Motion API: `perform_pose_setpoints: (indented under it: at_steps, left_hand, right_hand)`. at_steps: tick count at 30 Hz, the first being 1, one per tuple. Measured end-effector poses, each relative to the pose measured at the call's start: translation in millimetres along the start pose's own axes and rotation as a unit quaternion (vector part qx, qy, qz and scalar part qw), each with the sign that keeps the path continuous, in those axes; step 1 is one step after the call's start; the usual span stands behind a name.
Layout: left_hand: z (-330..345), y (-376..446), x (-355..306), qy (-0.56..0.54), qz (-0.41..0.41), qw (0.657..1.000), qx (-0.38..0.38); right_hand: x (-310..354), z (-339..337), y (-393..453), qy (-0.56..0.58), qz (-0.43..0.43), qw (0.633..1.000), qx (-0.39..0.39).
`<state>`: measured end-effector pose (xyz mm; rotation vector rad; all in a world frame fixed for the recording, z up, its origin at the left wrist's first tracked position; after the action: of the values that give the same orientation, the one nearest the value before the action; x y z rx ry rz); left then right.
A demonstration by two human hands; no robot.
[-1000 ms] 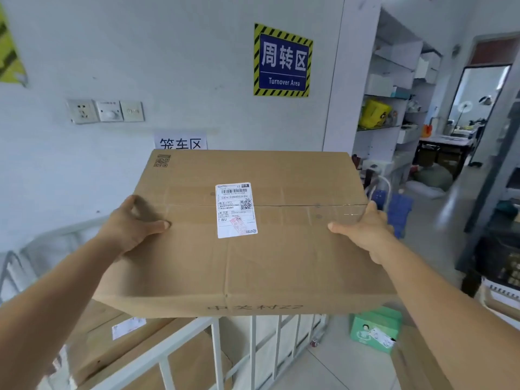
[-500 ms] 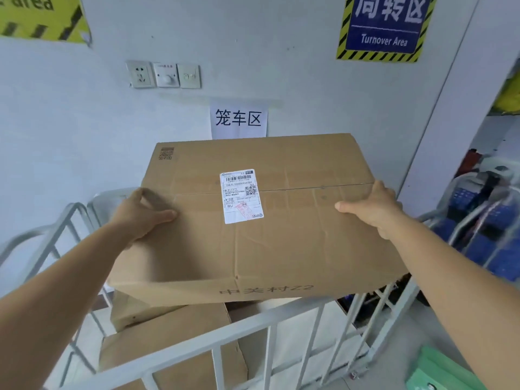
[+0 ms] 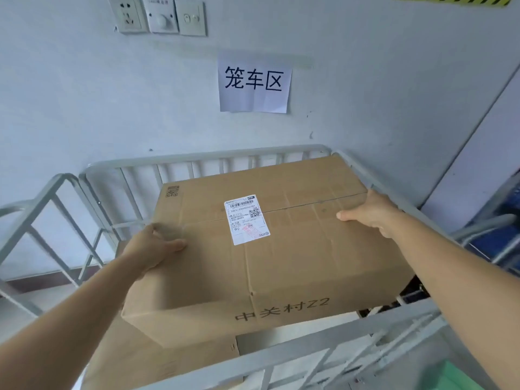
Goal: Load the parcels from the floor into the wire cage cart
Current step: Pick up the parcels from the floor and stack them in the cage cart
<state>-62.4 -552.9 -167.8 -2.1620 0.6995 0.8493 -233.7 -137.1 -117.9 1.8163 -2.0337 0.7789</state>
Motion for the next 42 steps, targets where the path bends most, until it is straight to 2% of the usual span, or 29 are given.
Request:
perform_pose_setpoints:
  at_steps: [5,10,23,27,35,42]
  left_hand:
    - [42.2,36.5,9.4,0.012,-0.056,0.997,0.048]
    - [95.2,63.6,31.1,0.011,-0.113,0.99,0.089]
    - [257.9,89.1,56.8,0.033,-0.2,0.975,0.094]
    - [300.4,104.4,82.4,0.016,-0.217,0.972,0.091]
    - [356.6,148.7,145.3,0.118,-0.262,0.955,0.08]
    - [402.2,167.9,191.7,0.155,-0.266,0.949,0.059]
  right_hand:
    - [-20.1,27.7,41.7,0.016,0.031,0.998,0.06]
    - [-59.7,53.4,83.2,-0.025,0.06,0.992,0.107]
    - [-179.8,125.2,216.6,-0.103,0.098,0.957,0.251]
    - [-221.2,154.3,246.6,-0.123,0.113,0.95,0.265]
    - [-286.9,221.2,278.9,-0.134,0.139,0.942,0.274]
    - [-351.1,276.2,272.1,-0.126,0.182,0.933,0.285]
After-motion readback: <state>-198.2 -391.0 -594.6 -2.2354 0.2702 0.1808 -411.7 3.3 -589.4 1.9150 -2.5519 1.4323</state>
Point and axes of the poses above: each hand's wrist, its own y-axis towards the middle knuckle, its own z-axis out of the palm, x = y × z, the point moved 4 cm from there along y, towards the middle knuckle, and after that the axes turned 8 degrees about -z, right-handed, at the moved point
